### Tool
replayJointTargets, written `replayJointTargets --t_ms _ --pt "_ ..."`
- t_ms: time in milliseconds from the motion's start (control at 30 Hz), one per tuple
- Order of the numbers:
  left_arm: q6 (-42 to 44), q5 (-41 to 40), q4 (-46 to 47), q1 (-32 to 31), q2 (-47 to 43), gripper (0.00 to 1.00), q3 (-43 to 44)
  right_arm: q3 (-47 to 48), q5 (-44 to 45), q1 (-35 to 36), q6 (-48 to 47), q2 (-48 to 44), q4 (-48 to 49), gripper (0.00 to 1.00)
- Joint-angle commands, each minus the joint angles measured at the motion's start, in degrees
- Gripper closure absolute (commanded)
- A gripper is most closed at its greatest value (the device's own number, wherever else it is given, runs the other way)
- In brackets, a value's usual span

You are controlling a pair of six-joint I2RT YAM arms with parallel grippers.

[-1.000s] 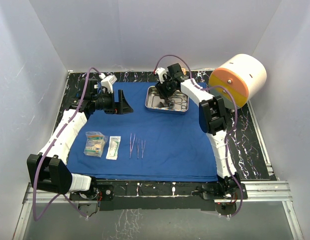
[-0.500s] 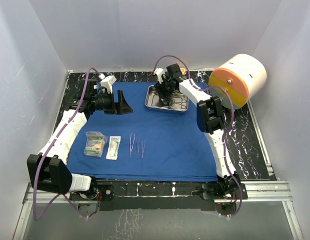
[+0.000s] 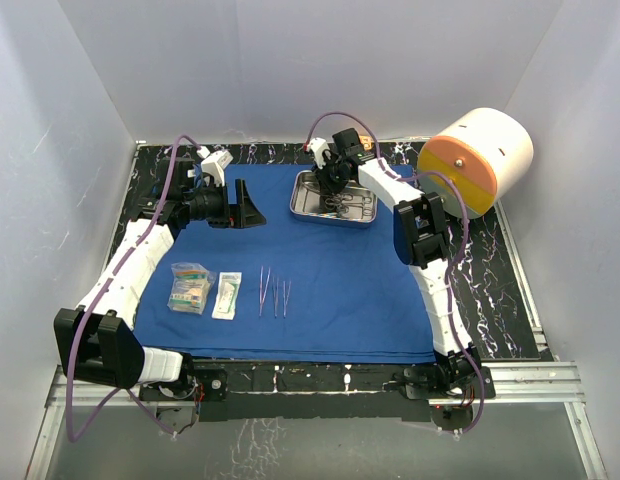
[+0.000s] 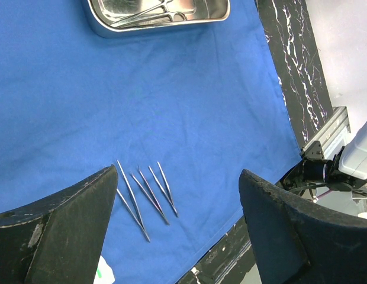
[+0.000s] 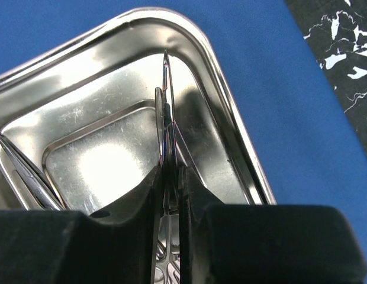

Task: Open and lay out the surgical kit
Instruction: Pick up the medical item from the container.

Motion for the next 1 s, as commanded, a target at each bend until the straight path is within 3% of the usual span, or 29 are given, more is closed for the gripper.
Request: replayJointTargets --t_ms 0,100,967 --pt "-0.2 1.6 -0.1 0.5 -2.4 0.18 -0.1 -1.2 1.4 -0.1 0.5 -3.3 -3.1 0.95" --pt "-0.2 1.7 -0.1 0.5 -2.3 0.18 0.0 -0.8 1.3 -0.1 1.6 -4.1 -3.0 1.00" --pt "0.1 -1.0 -1.2 0.6 0.0 0.17 3.0 0.4 0.5 -0.1 8.4 -13.6 0.3 1.00"
